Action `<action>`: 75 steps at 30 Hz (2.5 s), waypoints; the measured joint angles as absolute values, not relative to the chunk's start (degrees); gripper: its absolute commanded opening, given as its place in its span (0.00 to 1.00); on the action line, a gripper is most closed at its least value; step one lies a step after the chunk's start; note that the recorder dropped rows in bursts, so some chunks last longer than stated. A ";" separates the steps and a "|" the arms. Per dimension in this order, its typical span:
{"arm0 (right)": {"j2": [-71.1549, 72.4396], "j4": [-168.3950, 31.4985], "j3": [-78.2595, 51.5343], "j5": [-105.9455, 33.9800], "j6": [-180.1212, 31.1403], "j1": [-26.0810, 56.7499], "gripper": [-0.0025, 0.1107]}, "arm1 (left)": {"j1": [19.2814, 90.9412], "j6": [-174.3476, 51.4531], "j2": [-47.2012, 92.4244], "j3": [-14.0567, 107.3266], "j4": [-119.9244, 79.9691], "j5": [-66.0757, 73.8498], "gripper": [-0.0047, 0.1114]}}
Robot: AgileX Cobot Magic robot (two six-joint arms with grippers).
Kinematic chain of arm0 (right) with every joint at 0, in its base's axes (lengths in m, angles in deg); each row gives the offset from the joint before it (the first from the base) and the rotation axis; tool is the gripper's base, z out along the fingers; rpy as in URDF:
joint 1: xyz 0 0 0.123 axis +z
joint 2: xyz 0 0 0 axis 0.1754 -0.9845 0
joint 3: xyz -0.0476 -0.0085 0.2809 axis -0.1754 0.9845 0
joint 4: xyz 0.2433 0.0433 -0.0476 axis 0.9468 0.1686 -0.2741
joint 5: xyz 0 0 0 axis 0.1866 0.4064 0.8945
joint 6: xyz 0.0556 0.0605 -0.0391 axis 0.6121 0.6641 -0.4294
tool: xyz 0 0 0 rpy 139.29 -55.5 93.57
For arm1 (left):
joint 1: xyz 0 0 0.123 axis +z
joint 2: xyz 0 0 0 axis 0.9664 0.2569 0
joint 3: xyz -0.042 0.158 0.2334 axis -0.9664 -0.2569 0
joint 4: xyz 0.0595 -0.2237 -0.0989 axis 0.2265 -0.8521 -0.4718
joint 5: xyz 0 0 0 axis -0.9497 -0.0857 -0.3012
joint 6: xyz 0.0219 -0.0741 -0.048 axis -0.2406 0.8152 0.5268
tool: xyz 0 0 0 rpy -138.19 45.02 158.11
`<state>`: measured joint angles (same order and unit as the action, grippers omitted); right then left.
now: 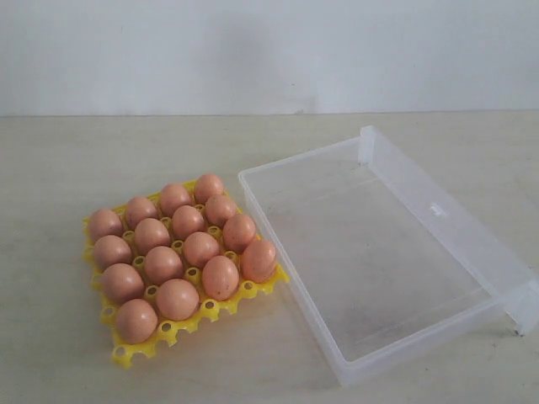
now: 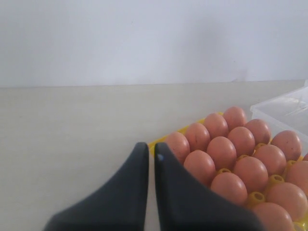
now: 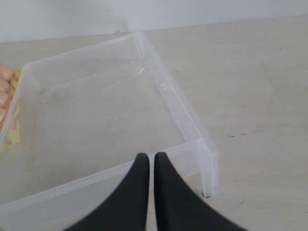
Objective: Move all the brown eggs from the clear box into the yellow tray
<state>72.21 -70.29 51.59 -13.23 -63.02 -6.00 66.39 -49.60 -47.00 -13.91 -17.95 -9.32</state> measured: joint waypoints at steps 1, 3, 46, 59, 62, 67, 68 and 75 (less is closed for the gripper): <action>72.21 -70.29 51.59 -13.23 -63.13 -6.00 0.02 | 66.39 -49.60 -47.00 -13.91 -17.95 -9.32 0.08; 72.21 -70.29 51.59 -13.23 -63.13 -6.00 0.02 | 66.39 -49.60 -47.00 -13.91 -17.95 -9.32 0.08; 72.21 -70.50 51.59 -13.74 -63.70 -6.00 0.02 | 69.97 -49.60 -47.00 -13.91 -17.95 -9.32 0.08; 72.21 -70.39 51.59 -13.74 -63.70 -6.00 0.02 | 69.97 -49.60 -47.00 -13.91 -17.95 -9.32 0.08; 72.21 -70.39 51.59 -13.74 -63.70 -6.00 0.02 | 69.97 -49.60 -47.00 -13.91 -17.95 -9.32 0.08; 72.21 -70.39 51.59 -13.74 -63.70 -6.00 0.02 | 69.97 -49.60 -47.00 -13.91 -17.95 -9.32 0.08; 72.21 -70.39 51.59 -13.74 -63.70 -6.00 0.02 | 69.97 -49.60 -47.00 -13.91 -17.95 -9.32 0.08; 72.21 -70.39 51.59 -13.74 -63.70 -6.00 0.02 | 69.97 -49.60 -47.00 -13.91 -17.95 -9.32 0.08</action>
<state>72.21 -70.39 51.59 -13.74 -63.70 -6.00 69.97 -49.60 -47.00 -13.91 -17.95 -9.32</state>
